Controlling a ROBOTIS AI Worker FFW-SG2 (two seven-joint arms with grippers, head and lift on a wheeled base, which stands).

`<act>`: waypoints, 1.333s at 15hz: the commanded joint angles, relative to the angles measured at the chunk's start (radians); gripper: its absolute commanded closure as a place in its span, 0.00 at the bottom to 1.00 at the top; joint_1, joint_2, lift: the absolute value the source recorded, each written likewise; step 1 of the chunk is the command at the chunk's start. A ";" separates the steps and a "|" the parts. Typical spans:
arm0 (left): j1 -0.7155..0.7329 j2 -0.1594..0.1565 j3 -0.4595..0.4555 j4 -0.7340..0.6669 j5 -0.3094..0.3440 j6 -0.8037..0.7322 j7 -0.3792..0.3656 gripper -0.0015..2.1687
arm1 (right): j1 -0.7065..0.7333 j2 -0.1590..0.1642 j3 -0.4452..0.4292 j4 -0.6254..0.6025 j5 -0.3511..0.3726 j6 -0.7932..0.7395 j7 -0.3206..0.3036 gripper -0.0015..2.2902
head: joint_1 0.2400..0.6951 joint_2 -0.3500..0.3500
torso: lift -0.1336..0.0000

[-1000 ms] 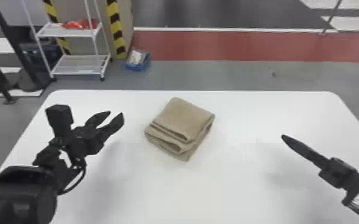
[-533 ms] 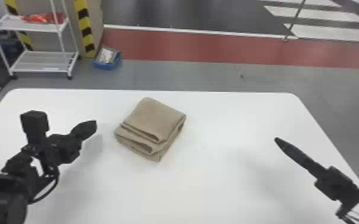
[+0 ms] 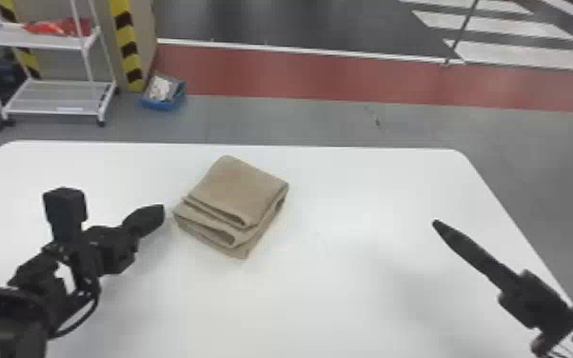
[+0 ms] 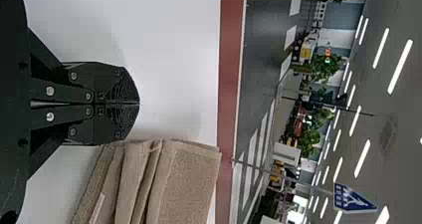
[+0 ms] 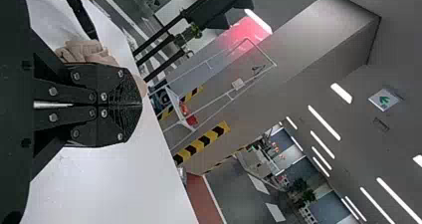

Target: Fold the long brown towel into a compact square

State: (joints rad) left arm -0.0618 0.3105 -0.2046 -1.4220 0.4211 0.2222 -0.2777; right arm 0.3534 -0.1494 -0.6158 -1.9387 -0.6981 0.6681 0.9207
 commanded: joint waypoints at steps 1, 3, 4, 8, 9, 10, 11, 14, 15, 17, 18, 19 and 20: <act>0.002 -0.017 -0.009 0.000 -0.002 -0.002 0.000 0.77 | 0.018 0.011 -0.005 0.000 -0.008 0.000 0.014 0.72 | 1.00 0.26 | 0.07; 0.002 -0.024 -0.021 0.000 -0.007 0.001 0.002 0.77 | 0.024 0.021 -0.013 0.000 -0.009 -0.003 0.026 0.72 | 1.00 0.24 | 0.07; 0.002 -0.025 -0.027 -0.002 -0.005 0.007 0.000 0.77 | 0.024 0.024 -0.021 0.000 -0.008 0.000 0.035 0.72 | 1.00 0.23 | 0.07; 0.040 -0.025 -0.052 -0.072 -0.004 0.053 -0.006 0.77 | 0.035 0.024 -0.044 0.000 -0.018 0.009 0.046 0.72 | 1.00 0.18 | 0.07; 0.059 -0.024 -0.058 -0.112 -0.001 0.081 -0.014 0.77 | 0.036 0.024 -0.048 0.001 -0.018 0.012 0.047 0.72 | 1.00 0.17 | 0.07; 0.083 -0.024 -0.059 -0.150 0.002 0.105 -0.015 0.77 | 0.036 0.024 -0.050 0.004 -0.020 0.012 0.047 0.72 | 1.00 0.15 | 0.07; 0.103 -0.024 -0.062 -0.181 0.005 0.115 -0.018 0.77 | 0.035 0.024 -0.050 0.007 -0.026 0.012 0.046 0.72 | 1.00 0.14 | 0.07; 0.152 -0.031 -0.094 -0.230 0.008 0.118 -0.017 0.77 | 0.016 0.024 -0.044 0.020 -0.027 0.012 0.038 0.72 | 1.00 0.07 | 0.07; 0.154 -0.036 -0.104 -0.235 0.007 0.118 -0.015 0.77 | 0.012 0.024 -0.038 0.020 -0.026 0.012 0.030 0.72 | 1.00 0.05 | 0.07; 0.163 -0.036 -0.096 -0.250 0.007 0.115 0.009 0.77 | 0.007 0.024 -0.015 0.017 -0.031 0.012 -0.010 0.70 | 1.00 0.02 | 0.07; 0.174 -0.033 -0.081 -0.270 0.005 0.102 0.034 0.76 | 0.006 0.024 0.005 0.009 -0.031 0.003 -0.029 0.64 | 1.00 0.02 | 0.07; 0.191 -0.027 -0.055 -0.301 0.005 0.078 0.046 0.76 | 0.002 0.024 0.039 0.000 -0.024 -0.012 -0.049 0.54 | 1.00 0.02 | 0.07; 0.212 -0.024 -0.021 -0.333 0.005 0.053 0.055 0.68 | -0.007 0.025 0.080 -0.013 -0.009 -0.043 -0.074 0.39 | 1.00 0.04 | 0.07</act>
State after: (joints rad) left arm 0.1231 0.2809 -0.2678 -1.7114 0.4264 0.3087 -0.2288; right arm 0.3562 -0.1255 -0.5881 -1.9358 -0.7235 0.6602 0.8632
